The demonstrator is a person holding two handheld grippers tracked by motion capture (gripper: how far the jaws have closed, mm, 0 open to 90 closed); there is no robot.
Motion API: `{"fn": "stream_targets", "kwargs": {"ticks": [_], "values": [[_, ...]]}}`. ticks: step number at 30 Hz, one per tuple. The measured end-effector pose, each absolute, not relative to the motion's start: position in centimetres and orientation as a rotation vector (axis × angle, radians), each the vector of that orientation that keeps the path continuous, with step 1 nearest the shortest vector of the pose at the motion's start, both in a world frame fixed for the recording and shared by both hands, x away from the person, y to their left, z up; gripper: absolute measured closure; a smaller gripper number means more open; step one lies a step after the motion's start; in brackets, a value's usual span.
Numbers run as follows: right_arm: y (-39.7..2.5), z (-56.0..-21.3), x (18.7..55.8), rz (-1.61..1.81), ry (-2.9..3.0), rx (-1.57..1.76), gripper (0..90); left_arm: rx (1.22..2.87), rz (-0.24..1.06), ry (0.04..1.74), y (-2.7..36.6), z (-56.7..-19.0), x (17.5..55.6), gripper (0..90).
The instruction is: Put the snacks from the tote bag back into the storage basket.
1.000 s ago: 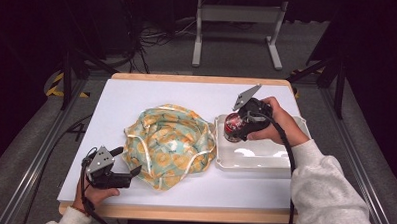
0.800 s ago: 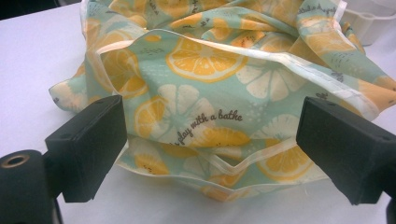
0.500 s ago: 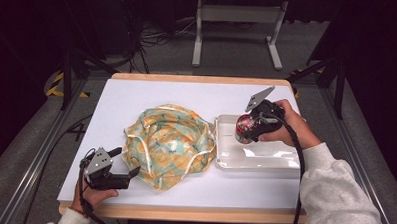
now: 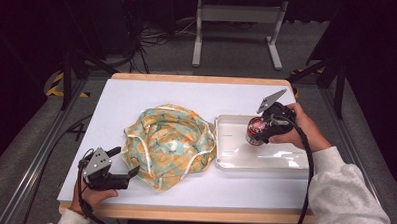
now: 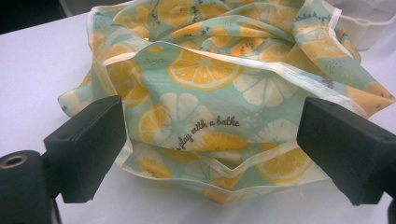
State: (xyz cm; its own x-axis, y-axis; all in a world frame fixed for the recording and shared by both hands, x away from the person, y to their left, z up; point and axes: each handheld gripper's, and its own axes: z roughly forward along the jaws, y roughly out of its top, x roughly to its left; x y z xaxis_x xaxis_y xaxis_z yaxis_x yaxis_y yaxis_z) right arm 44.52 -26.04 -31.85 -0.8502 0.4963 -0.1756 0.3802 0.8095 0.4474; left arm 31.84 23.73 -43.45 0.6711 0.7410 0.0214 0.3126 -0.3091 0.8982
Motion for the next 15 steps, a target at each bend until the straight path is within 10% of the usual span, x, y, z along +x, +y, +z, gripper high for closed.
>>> {"fn": "stream_targets", "kwargs": {"ticks": [15], "values": [[-27.2,-33.9,44.6,0.591,2.727,0.735,26.0,1.900,0.533,0.820,23.6,-43.5,31.6,8.9]]}}
